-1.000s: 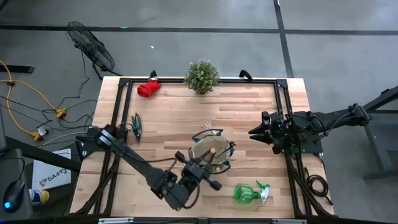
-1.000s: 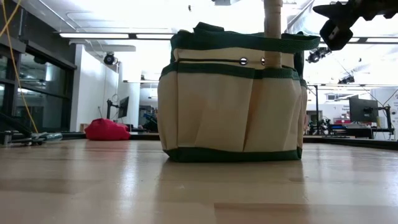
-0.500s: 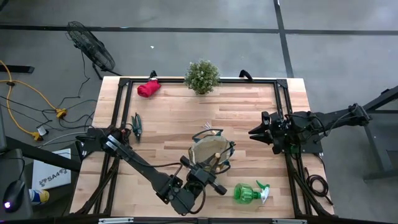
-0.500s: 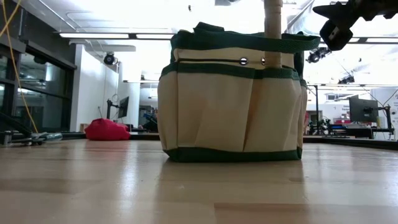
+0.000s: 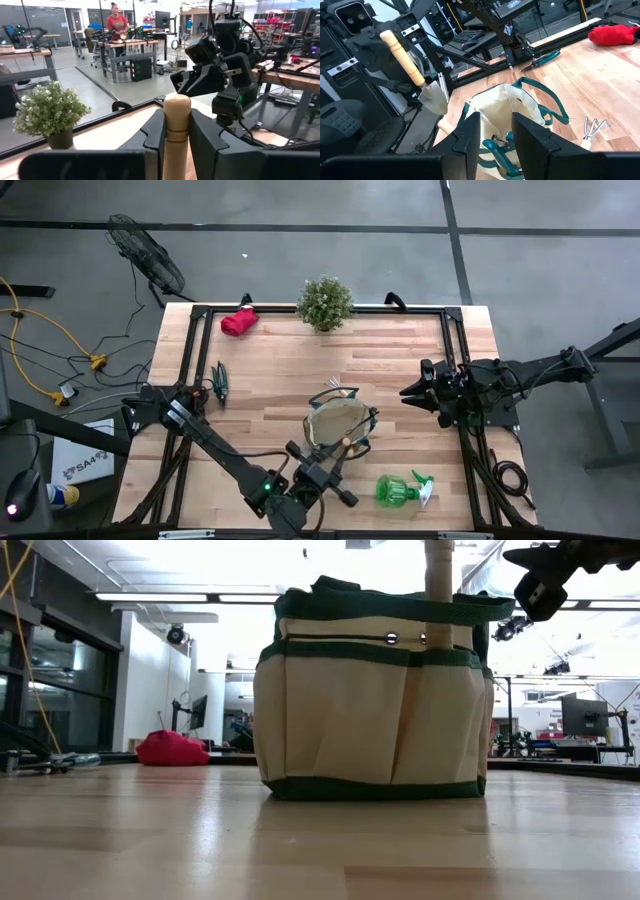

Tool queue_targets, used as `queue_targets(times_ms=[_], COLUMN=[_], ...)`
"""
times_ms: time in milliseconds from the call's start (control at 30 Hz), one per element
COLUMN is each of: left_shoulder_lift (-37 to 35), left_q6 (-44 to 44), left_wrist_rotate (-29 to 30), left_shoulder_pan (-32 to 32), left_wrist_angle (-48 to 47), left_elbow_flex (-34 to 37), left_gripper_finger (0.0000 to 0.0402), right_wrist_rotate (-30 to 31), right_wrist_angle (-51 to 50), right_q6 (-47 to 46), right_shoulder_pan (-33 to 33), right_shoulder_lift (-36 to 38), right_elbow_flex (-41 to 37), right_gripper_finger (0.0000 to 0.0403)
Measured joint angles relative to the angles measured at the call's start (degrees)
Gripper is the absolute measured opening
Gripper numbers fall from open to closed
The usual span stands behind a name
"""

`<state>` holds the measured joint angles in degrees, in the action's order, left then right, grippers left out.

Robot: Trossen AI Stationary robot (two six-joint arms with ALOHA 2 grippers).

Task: Pick & Place Garden tools in Gardening bag
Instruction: Put the brown trowel into the brown gardening bag

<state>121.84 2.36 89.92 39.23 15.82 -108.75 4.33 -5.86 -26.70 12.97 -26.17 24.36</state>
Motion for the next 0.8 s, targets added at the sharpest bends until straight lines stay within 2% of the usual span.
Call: queue_targets(times_ms=[467,800], left_shoulder_lift=[0.0,4.1], left_q6=[11.8,14.4], left_wrist_rotate=[-1.0,0.0], left_shoulder_pan=[0.1,-0.6], left_wrist_angle=[-13.3,-12.5], left_elbow_flex=[0.7,0.8], left_gripper_finger=[0.0053,0.0053], right_wrist_rotate=[0.0,0.0], right_wrist_angle=[0.0,-0.1], right_q6=[0.0,0.0], right_shoulder_pan=[0.0,0.0], right_shoulder_lift=[0.0,0.0], right_elbow_flex=[0.0,0.0], right_gripper_finger=[0.0103,0.0103])
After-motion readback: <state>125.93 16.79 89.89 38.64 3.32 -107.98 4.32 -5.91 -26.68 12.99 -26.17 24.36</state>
